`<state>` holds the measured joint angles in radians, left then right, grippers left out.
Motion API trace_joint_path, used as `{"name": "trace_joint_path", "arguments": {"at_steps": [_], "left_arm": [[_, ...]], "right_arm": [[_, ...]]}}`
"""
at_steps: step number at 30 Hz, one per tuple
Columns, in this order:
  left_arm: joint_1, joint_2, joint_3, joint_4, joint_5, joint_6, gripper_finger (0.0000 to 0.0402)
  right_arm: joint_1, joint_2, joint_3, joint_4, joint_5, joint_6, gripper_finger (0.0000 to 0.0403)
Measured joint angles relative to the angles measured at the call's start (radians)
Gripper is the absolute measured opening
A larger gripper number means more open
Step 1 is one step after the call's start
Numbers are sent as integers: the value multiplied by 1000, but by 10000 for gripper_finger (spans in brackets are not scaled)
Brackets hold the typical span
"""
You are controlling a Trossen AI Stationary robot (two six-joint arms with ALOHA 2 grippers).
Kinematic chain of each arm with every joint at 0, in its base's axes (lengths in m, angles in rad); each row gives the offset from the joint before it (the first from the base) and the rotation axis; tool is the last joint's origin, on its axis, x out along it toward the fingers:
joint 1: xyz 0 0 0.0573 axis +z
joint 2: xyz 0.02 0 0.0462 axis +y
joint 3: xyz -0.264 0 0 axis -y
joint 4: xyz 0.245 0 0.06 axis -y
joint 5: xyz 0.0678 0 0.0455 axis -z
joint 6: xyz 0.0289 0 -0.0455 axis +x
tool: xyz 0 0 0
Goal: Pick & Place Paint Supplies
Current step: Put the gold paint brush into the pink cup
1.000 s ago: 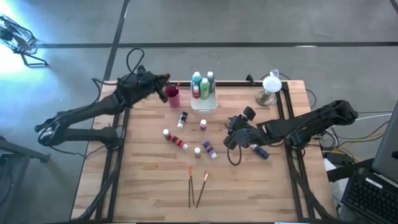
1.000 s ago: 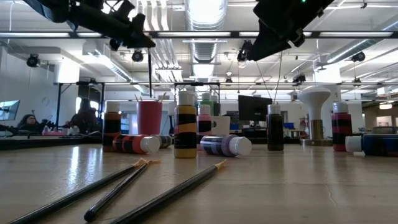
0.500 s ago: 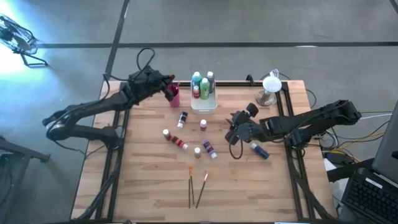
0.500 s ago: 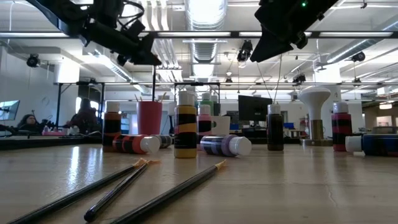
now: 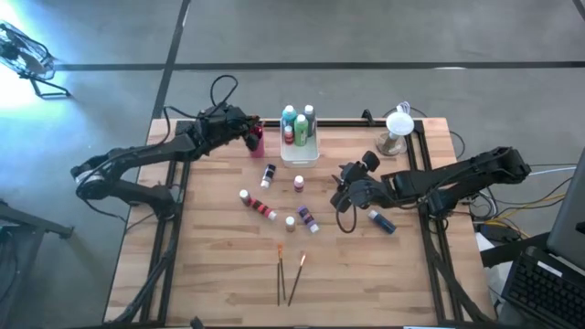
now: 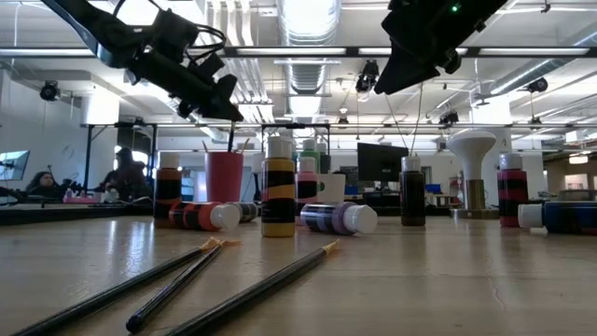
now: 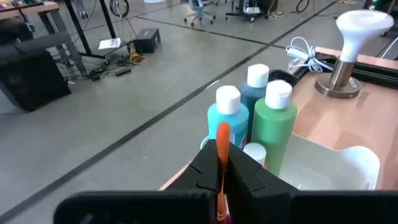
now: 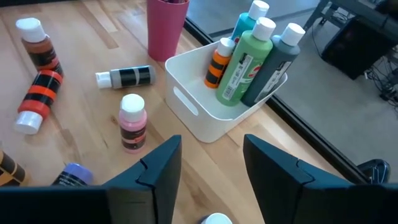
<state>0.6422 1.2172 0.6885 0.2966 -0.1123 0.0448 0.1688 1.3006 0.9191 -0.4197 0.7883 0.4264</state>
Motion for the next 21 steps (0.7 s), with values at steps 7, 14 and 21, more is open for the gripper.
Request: {"name": "trace_joint_path", "arguments": {"at_steps": [7,14,21], "left_arm": [[0,3,-61,48,0,-31,8],[1,4,-81,51,-17,-48,17],[1,4,-89,56,-27,-44,50]], "right_arm": [[0,0,-9,-1,-1,0,161],[-5,0,-11,8,-1,0,140],[-6,0,-11,8,-2,0,128]]}}
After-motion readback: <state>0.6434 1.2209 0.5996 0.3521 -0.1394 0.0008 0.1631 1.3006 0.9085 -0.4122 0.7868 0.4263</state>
